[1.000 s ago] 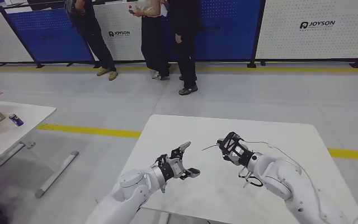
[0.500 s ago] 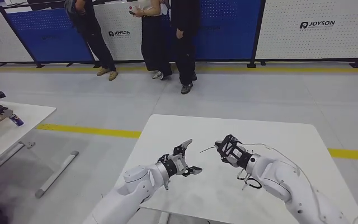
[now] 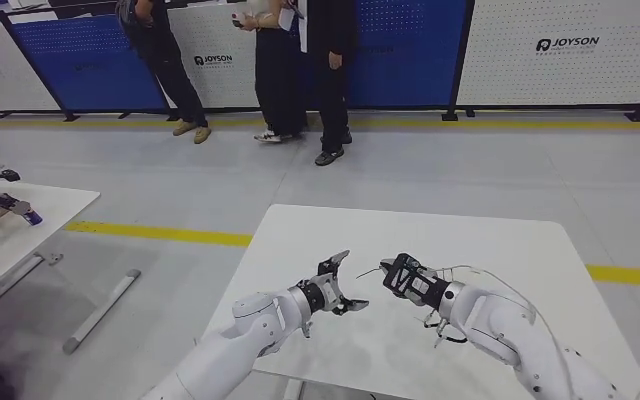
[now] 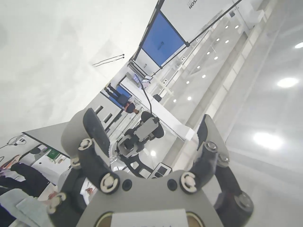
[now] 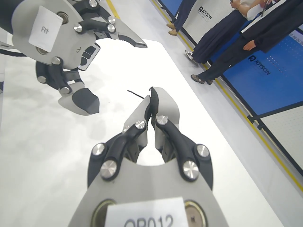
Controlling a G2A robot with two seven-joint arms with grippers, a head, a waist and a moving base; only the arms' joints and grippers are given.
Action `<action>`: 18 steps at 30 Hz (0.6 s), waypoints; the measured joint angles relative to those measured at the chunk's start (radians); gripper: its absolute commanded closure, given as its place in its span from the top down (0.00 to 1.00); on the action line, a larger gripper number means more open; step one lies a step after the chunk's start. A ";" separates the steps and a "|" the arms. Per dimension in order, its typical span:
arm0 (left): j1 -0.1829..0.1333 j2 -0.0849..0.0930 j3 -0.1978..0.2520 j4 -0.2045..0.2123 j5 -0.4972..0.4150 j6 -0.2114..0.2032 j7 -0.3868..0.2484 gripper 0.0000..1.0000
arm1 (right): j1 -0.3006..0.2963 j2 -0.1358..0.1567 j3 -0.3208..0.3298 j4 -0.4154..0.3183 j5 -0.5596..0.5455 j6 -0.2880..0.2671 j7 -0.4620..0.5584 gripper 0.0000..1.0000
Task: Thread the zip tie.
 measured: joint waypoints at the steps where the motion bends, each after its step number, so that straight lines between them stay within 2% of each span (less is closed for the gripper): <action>1: -0.005 -0.003 0.000 0.003 -0.009 -0.014 0.015 1.00 | 0.000 0.000 0.000 0.000 0.000 0.000 0.000 0.00; 3: -0.023 -0.011 0.012 0.011 -0.019 -0.028 0.061 1.00 | 0.000 0.000 0.000 0.000 0.000 0.000 0.000 0.00; 7: -0.062 -0.024 0.047 0.032 -0.008 -0.013 0.134 1.00 | 0.000 0.000 0.000 0.000 0.000 0.000 0.000 0.00; 13: -0.060 -0.024 0.048 0.032 0.003 -0.016 0.129 1.00 | 0.000 0.000 0.000 0.000 0.000 0.000 0.000 0.00; 16: -0.057 -0.026 0.042 0.036 -0.014 -0.003 0.097 1.00 | 0.000 0.000 0.000 0.000 0.000 0.000 0.000 0.00; 17: -0.056 -0.027 0.039 0.038 -0.018 -0.002 0.090 0.85 | 0.000 0.000 0.000 0.000 0.000 0.000 0.000 0.00; 18: -0.055 -0.028 0.035 0.038 -0.021 -0.001 0.085 0.48 | 0.000 0.000 0.000 0.000 0.000 0.000 0.000 0.00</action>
